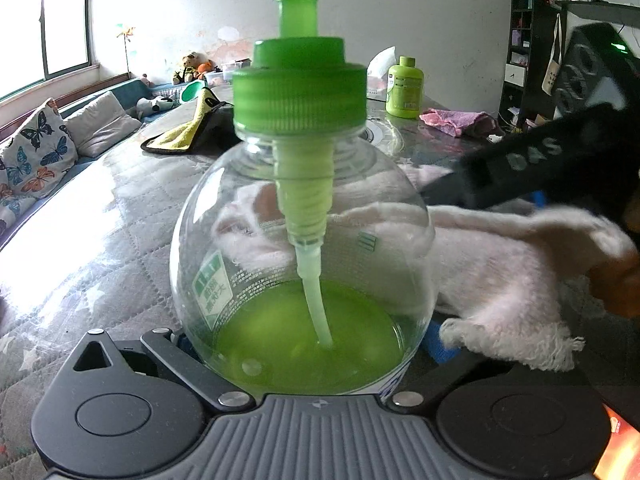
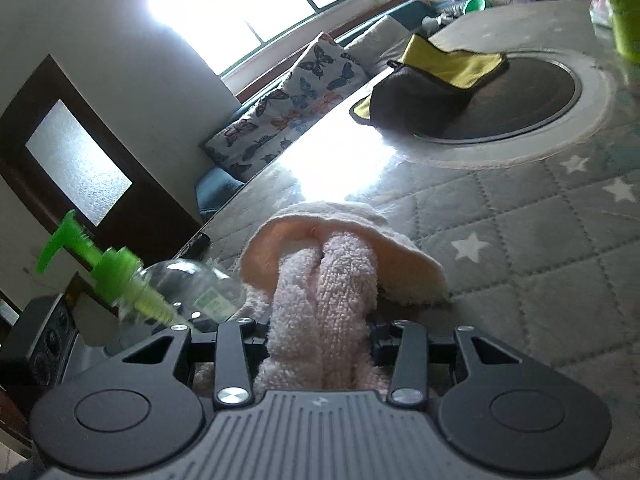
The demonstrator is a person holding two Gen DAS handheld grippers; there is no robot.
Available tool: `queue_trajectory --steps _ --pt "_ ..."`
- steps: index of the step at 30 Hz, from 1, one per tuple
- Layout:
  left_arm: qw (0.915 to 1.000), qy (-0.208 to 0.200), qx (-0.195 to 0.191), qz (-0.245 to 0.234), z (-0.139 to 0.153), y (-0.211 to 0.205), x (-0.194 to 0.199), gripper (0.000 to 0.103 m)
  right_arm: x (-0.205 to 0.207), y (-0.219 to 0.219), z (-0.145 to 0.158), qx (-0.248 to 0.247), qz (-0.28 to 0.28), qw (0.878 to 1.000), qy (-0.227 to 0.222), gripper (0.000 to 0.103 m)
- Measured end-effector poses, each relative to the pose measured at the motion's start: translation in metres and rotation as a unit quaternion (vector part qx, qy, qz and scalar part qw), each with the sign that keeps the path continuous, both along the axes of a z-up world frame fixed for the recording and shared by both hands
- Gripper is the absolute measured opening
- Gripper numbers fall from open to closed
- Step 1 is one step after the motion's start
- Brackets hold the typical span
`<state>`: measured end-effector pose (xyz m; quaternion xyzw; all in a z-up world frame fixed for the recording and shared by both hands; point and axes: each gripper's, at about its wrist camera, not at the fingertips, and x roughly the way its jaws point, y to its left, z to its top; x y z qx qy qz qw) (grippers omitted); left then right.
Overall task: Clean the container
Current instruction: 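Wipe the bottle's body with the towel in the right gripper while the left gripper holds it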
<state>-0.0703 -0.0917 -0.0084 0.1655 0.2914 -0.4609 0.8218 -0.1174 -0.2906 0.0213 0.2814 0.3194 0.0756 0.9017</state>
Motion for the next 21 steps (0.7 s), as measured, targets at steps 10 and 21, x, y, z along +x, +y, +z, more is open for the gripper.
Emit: queue_trajectory --steps 10,21 --pt "1.0000 0.000 0.000 0.000 0.000 0.002 0.002 0.103 -0.012 0.004 0.045 0.036 0.010 0.995 -0.088 0.040" --pt "1.0000 0.001 -0.001 0.000 -0.001 0.005 0.000 0.103 0.029 0.000 0.014 0.037 -0.012 0.999 -0.034 0.041"
